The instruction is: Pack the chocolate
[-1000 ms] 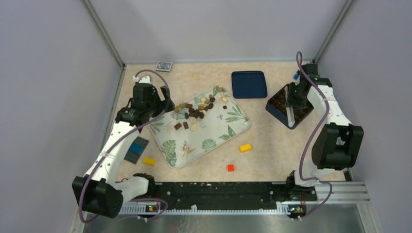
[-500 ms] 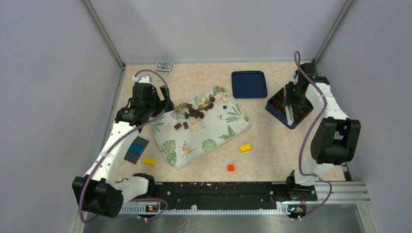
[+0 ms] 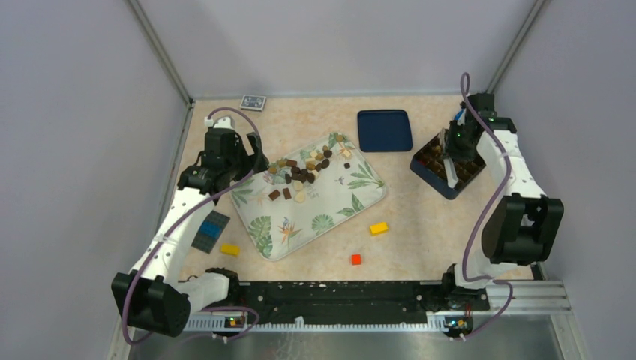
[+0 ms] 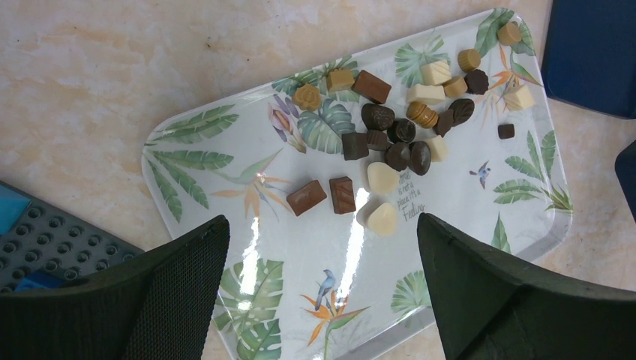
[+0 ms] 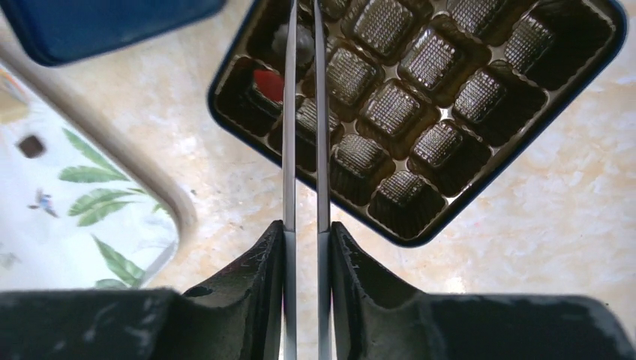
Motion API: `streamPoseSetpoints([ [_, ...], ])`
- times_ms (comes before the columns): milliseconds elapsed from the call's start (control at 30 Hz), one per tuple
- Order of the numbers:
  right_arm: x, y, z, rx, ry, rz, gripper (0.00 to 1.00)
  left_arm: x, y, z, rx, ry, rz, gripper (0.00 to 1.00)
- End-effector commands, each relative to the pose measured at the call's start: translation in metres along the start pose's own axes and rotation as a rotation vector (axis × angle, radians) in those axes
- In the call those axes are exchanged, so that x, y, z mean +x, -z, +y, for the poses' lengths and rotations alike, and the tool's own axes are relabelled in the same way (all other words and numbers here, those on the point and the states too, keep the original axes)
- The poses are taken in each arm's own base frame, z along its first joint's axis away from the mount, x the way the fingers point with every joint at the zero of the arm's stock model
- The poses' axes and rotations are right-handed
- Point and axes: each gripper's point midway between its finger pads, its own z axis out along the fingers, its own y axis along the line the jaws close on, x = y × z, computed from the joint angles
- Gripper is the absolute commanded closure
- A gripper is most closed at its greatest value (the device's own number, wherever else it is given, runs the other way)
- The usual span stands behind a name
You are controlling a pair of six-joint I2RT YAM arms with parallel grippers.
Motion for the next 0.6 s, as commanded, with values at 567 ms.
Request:
streamPoseSetpoints([
  [567, 0.096, 0.063, 0.243, -0.329, 0.648, -0.024, 0.85, -0.026, 0.013, 0.001, -0.008, 0.0, -0.081, 0.01],
])
